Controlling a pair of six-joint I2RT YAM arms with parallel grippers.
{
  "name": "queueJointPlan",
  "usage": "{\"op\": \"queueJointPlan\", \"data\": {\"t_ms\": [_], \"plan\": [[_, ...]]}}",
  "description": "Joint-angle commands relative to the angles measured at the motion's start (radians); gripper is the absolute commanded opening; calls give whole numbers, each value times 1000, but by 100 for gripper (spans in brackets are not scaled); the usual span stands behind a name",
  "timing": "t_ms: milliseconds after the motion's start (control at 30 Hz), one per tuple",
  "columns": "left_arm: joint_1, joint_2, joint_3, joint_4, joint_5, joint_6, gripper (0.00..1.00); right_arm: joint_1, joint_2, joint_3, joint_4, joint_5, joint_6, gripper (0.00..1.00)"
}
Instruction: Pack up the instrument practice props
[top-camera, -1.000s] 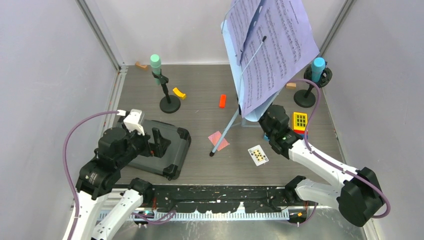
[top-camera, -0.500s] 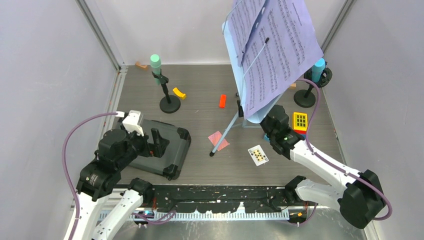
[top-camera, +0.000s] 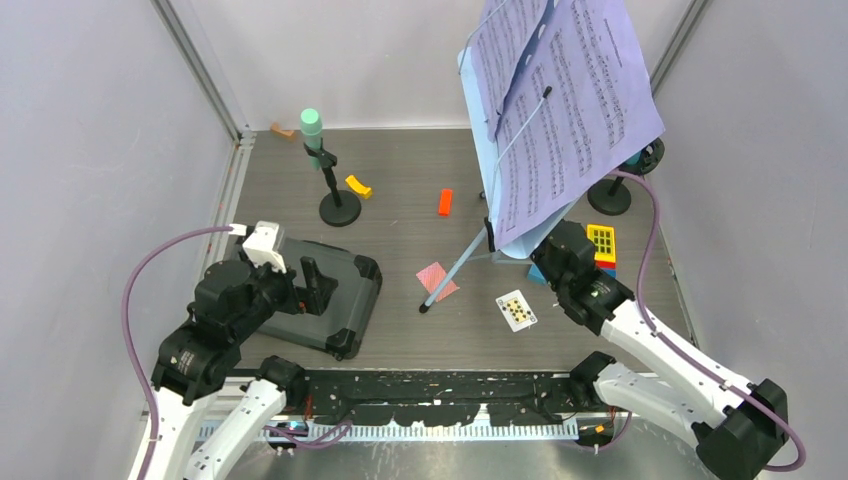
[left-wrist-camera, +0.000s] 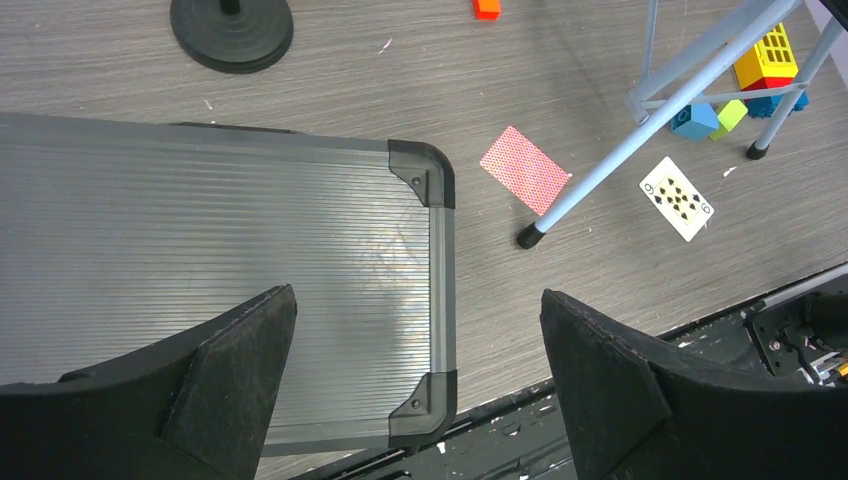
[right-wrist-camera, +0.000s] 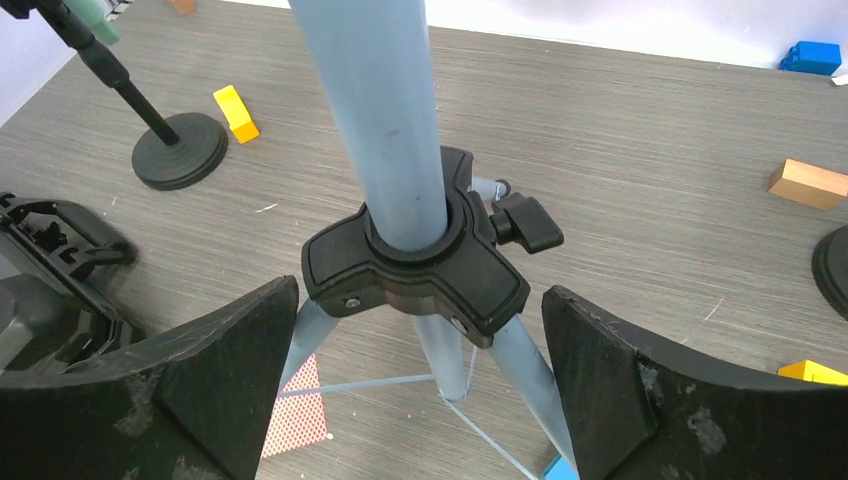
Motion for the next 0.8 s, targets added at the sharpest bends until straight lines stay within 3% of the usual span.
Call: {"op": "queueJointPlan", "data": {"t_ms": [0,333,533,767], "plan": [[-2,-13,-4,48,-14,5,95,4,-43,-15,-82,17,-46,97],[-2,-11,-3,47,-10,5,95,3,-186,39,-229,71,-61,97],[-2,-8,-4,49,-9,5,95,3,-254,92,-342,11,90,98],[-2,-14,-5,49,-10,5,95,25,-264,91,-351,-34,270,98]]}}
